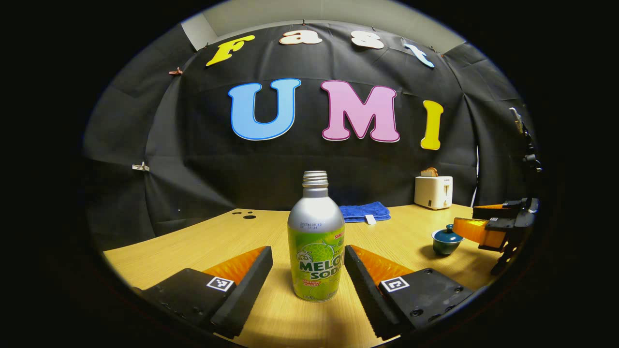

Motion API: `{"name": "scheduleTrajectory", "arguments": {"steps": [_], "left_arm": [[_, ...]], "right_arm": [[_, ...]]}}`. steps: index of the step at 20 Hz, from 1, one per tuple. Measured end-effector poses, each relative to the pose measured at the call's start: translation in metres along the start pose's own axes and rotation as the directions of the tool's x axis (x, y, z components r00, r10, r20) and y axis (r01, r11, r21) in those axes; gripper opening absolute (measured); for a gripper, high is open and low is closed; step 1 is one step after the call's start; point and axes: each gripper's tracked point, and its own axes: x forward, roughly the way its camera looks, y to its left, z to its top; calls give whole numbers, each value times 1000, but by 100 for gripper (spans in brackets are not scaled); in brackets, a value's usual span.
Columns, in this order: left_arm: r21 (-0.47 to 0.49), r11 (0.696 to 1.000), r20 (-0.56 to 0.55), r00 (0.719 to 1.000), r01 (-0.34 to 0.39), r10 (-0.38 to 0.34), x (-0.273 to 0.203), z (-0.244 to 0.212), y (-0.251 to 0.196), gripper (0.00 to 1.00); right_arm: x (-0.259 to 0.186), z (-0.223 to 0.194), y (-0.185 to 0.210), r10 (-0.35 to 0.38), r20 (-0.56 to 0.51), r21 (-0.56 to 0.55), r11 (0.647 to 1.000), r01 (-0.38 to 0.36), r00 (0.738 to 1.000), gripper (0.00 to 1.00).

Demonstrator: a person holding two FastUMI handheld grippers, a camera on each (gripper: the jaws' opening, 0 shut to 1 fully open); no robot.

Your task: Open the teacup lid with one hand, grasp the water bottle and pour water into the teacup with the other hand; after pouring, place the water bottle on the coaster and then close the teacup lid.

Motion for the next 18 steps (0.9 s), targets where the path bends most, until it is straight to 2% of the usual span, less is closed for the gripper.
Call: {"name": "scheduleTrajectory", "arguments": {"steps": [2, 8, 11, 13, 14, 15, 18], "left_arm": [[0, 1000, 0, 1000, 0, 0, 0, 0, 0, 95], [0, 1000, 0, 1000, -6, 6, 0, 0, 1, 95], [0, 1000, 0, 1000, -6, 6, 0, 1, 1, 95], [0, 1000, 0, 1000, -6, 6, 0, 1, 2, 98], [0, 1000, 0, 1000, -6, 6, 0, 0, 2, 95], [0, 1000, 0, 1000, -6, 6, 0, 1, 1, 98], [-1, 1000, 0, 1000, -5, 5, 0, 0, 1, 95]], "right_arm": [[22, 2, 3, 21, -39, -6, 1000, -21, 999, 97], [39, -9, 4, 22, -98, -48, 999, -27, 995, 93], [44, -9, 6, 25, -125, -41, 999, -31, 992, 79], [47, -11, 5, 20, -133, -49, 998, -27, 991, 78], [49, -11, 4, 19, -136, -53, 998, -27, 991, 76], [49, -12, 5, 22, -141, -57, 998, -30, 990, 72], [49, -11, 9, 32, -155, -63, 997, -42, 987, 62]]}}
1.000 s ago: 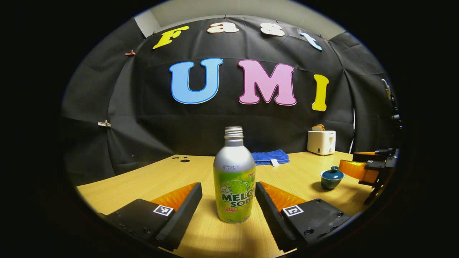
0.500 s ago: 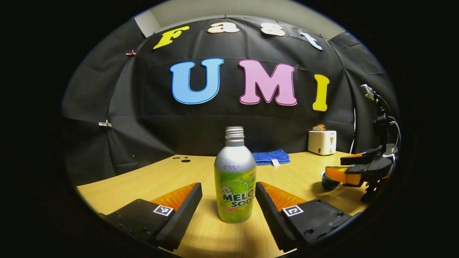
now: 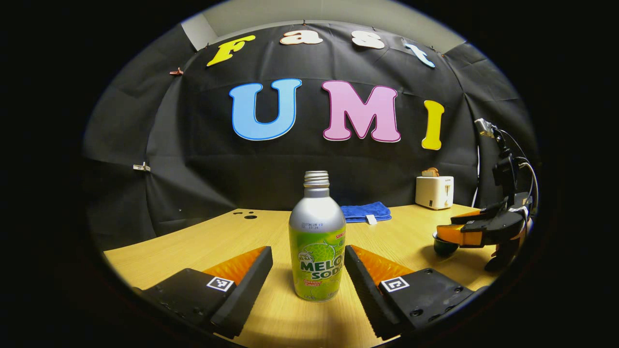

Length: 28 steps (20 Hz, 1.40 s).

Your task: Open the teacup lid with one hand, grasp the water bottle and pour water into the teacup with the other hand; after pouring, place the water bottle on the coaster and then close the teacup lid.

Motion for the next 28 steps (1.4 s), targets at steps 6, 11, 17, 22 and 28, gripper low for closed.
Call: {"name": "scheduleTrajectory", "arguments": {"steps": [6, 11, 17, 22, 28], "left_arm": [[0, 1000, 0, 1000, -1, 1, 0, 0, 0, 94], [0, 1000, -2, 1000, -9, 9, 0, 1, 2, 95], [-1, 1000, -2, 1000, -8, 8, 1, -1, 1, 95], [-1, 1000, -3, 1000, -10, 10, 15, 1, -2, 94], [0, 1000, -2, 1000, -1, 1, 33, 0, -6, 95]], "right_arm": [[1, 3, -1, -6, -2, -12, 1000, 6, 1000, 31], [-2, 6, 1, 17, 7, -19, 1000, -16, 1000, 28], [-21, 47, -6, 32, 107, 23, 999, -35, 994, 28], [-53, 45, -23, 16, 179, 84, 996, -31, 984, 24], [-68, 22, -47, -11, 198, 165, 986, -23, 980, 28]]}}
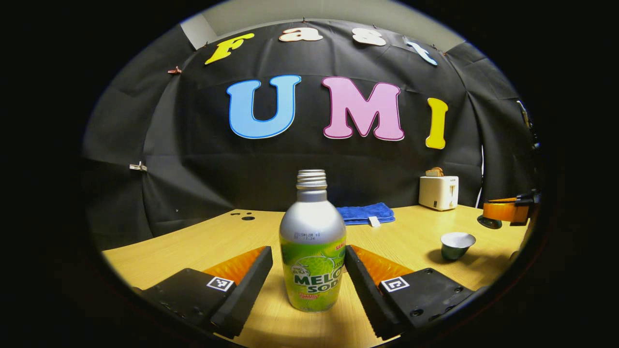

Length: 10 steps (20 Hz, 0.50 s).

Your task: Open the teacup lid with one hand, grasp the water bottle and pour water into the teacup with the other hand; after pouring, place the water bottle on the coaster and then close the teacup lid.

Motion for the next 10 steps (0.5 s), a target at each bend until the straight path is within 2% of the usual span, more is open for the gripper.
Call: {"name": "scheduleTrajectory", "arguments": {"steps": [7, 10], "left_arm": [[1, 1000, 3, 1000, 22, -22, 25, 0, -5, 95], [1, 1000, 2, 1000, 15, -15, 30, 1, -4, 94]], "right_arm": [[2, -17, -4, 9, -16, 35, 999, -9, 1000, 28], [3, -12, -6, 5, 21, 25, 1000, -6, 1000, 28]]}}
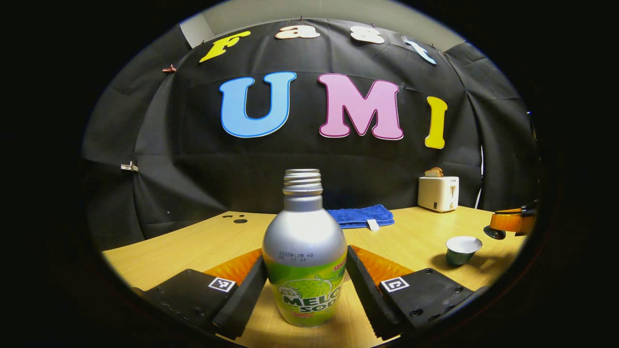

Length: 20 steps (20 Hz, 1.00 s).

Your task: Open the teacup lid with one hand, grasp the water bottle and pour water into the teacup with the other hand; after pouring, place the water bottle on the coaster and then close the teacup lid.

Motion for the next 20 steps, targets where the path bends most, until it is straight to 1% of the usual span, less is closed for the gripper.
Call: {"name": "scheduleTrajectory", "arguments": {"steps": [1, 2, 3, 4, 5, 7, 10, 12, 15, 17, 19, 20], "left_arm": [[1, 1000, -1, 1000, -1, 1, -1, -1, 0, 85], [1, 1000, -1, 1000, 0, 0, -1, 0, -1, 84], [1, 1000, -1, 1000, -3, 3, -1, -1, 0, 83], [3, 1000, -3, 1000, -4, 4, -1, -1, -1, 83], [6, 1000, -5, 1000, 4, -4, -1, -1, -3, 82], [20, 999, -3, 999, 43, -43, -1, -1, -15, 81], [108, 993, -1, 998, 55, -55, 0, 2, -28, 81], [182, 980, -4, 997, 75, -76, 2, 4, -43, 80], [305, 945, -8, 993, 114, -117, 6, 13, -66, 80], [395, 908, -3, 989, 138, -149, 9, 20, -79, 80], [507, 848, -11, 985, 154, -172, 16, 22, -90, 80], [569, 807, -19, 984, 156, -177, 19, 20, -94, 80]], "right_arm": [[-1, 0, -1, -4, 10, -7, 1000, 4, 1000, 28], [-2, 3, -3, -11, 23, -14, 1000, 12, 1000, 28], [-2, 6, -4, -18, 43, -24, 1000, 19, 999, 24], [-2, 5, -5, -27, 35, -46, 999, 29, 999, 28], [-3, 4, -4, -20, 42, -56, 998, 22, 999, 28], [-2, 3, -3, -17, 39, -53, 998, 19, 999, 28], [-2, 3, -7, -24, 38, -54, 998, 26, 999, 28], [-2, 3, -14, -37, 41, -53, 998, 39, 998, 28], [-2, 4, -27, -58, 43, -53, 997, 60, 997, 28], [-3, 5, -39, -81, 45, -53, 995, 83, 996, 28], [-5, 5, -48, -96, 47, -52, 994, 98, 994, 28], [-5, 5, -49, -97, 47, -53, 994, 99, 994, 28]]}}
